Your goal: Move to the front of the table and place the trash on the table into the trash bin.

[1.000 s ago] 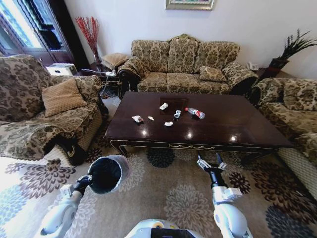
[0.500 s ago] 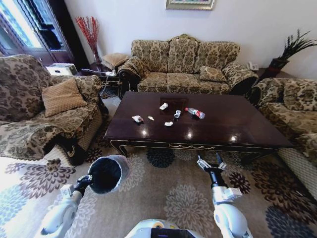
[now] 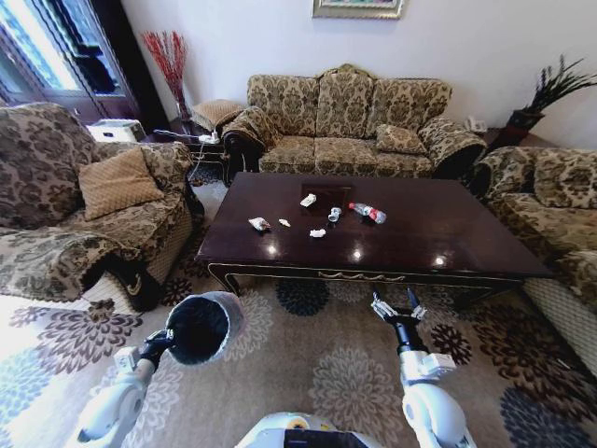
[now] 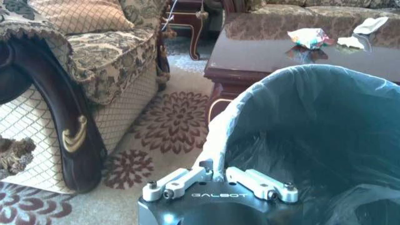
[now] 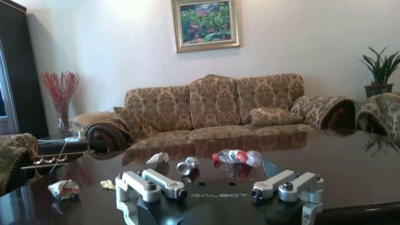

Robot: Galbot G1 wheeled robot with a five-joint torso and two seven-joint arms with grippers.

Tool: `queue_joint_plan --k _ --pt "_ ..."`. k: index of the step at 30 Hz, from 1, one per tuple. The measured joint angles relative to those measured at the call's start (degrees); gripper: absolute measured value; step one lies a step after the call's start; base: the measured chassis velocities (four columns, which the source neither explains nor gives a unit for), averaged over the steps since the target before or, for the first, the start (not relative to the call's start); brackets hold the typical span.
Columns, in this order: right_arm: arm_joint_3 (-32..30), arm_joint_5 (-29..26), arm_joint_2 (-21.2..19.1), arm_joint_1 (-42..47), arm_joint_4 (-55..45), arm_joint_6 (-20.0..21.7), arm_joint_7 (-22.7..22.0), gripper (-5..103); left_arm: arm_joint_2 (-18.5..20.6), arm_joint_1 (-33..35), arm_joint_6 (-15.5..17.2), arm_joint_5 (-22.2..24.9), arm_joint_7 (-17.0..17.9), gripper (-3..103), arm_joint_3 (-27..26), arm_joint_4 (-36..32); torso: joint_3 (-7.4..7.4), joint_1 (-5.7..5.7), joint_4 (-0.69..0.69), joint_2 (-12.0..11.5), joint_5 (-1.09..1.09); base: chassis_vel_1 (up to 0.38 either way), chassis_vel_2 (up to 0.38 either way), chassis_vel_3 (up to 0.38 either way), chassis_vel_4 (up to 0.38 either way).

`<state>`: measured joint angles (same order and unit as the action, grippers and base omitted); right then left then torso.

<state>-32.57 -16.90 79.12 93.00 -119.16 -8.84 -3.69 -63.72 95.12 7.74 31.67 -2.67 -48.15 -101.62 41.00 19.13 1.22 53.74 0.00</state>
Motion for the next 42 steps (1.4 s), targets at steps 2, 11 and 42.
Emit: queue_joint_plan --k 2,11,42 --pt "0.0 0.0 0.0 0.0 0.0 0.0 0.0 100 0.0 0.0 -0.01 0.0 0.0 0 0.0 0.01 0.0 0.0 0.0 0.0 0.0 0.0 0.0 0.0 0.0" --pt "0.0 0.0 0.0 0.0 0.0 0.0 0.0 100 0.0 -0.01 -0.03 0.0 0.0 0 0.0 0.04 0.0 0.0 0.0 0.0 0.0 0.0 0.0 0.0 0.0" --pt "-0.48 7.07 -1.03 0.79 -6.52 -0.06 -1.03 100 4.9 2.44 24.99 11.4 6.13 0 -13.54 -38.58 0.0 0.0 -0.01 0.0 -0.01 0.008 0.002 0.001 0.002"
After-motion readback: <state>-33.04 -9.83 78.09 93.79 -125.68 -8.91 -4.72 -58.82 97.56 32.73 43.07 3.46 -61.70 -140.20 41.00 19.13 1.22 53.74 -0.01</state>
